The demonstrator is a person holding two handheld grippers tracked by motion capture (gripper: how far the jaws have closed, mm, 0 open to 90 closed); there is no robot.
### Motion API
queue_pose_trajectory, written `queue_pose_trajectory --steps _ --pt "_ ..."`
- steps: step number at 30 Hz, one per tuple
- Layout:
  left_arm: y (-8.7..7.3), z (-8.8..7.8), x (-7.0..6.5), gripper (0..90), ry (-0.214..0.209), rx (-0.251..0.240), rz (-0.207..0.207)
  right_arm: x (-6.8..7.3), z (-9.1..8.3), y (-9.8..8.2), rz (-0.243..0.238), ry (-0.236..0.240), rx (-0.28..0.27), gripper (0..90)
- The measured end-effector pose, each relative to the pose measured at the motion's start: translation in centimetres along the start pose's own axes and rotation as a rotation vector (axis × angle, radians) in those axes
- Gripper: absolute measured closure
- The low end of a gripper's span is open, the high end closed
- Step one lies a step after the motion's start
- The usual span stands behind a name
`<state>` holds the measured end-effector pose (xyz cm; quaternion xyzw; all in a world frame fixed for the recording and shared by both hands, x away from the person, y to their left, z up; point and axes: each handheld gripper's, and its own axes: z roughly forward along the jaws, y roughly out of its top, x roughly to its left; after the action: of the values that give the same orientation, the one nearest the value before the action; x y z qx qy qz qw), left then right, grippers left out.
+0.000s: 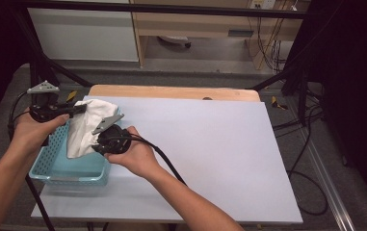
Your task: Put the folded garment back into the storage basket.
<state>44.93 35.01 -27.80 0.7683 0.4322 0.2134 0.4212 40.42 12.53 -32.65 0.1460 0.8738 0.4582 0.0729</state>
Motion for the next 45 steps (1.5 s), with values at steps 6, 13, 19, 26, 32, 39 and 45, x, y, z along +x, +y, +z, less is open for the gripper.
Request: queue_pose_trajectory --steps 6,13,19,26,32,39,45 --pt "-0.3 -0.1 0.2 70.2 0.003 0.0 -0.004 0.1 0.3 0.0 -0.005 0.001 0.003 81.5" --pt "-0.7 0.0 0.5 70.1 0.009 0.008 -0.008 0.3 0.8 0.0 -0.006 0.006 0.013 81.5" --pt "-0.9 -0.1 0.7 70.1 0.01 0.012 -0.008 0.5 1.2 0.2 -0.01 0.013 0.017 81.5" --pt "-1.5 -0.1 1.0 70.0 0.01 0.007 -0.017 0.6 1.6 0.3 -0.011 0.011 0.025 81.5" --pt "-1.8 -0.3 1.3 70.0 0.014 0.008 -0.022 0.9 2.1 0.3 -0.013 0.013 0.029 81.5" --pt "-1.8 -0.3 1.3 70.0 0.02 0.012 -0.024 0.9 2.4 0.3 -0.012 0.013 0.025 81.5" --pt "-1.8 -0.1 1.1 69.8 0.025 0.018 -0.022 1.1 2.3 0.2 -0.02 0.006 0.019 81.5"
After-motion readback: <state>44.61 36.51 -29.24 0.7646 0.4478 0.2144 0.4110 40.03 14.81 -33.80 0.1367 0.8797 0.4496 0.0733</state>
